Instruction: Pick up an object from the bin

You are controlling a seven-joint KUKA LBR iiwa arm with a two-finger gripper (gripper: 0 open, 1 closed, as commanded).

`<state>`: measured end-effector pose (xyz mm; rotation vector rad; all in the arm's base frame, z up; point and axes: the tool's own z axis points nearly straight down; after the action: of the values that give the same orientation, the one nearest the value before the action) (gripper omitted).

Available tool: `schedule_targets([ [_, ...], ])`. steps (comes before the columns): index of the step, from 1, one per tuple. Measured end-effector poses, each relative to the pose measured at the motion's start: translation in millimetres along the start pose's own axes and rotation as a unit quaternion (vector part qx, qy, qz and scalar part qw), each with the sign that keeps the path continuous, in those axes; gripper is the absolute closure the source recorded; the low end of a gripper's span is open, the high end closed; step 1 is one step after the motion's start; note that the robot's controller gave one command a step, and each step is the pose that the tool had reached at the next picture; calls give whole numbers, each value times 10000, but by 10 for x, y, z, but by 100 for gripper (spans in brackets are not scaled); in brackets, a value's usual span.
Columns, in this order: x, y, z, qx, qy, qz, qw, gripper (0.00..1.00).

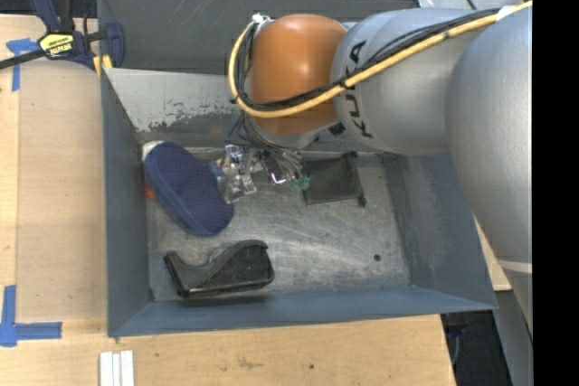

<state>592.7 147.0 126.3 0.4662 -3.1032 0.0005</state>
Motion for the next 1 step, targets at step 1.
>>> schedule_targets([
  [1, -16, 3, -26, -1, -26, 5, 10000, 0],
])
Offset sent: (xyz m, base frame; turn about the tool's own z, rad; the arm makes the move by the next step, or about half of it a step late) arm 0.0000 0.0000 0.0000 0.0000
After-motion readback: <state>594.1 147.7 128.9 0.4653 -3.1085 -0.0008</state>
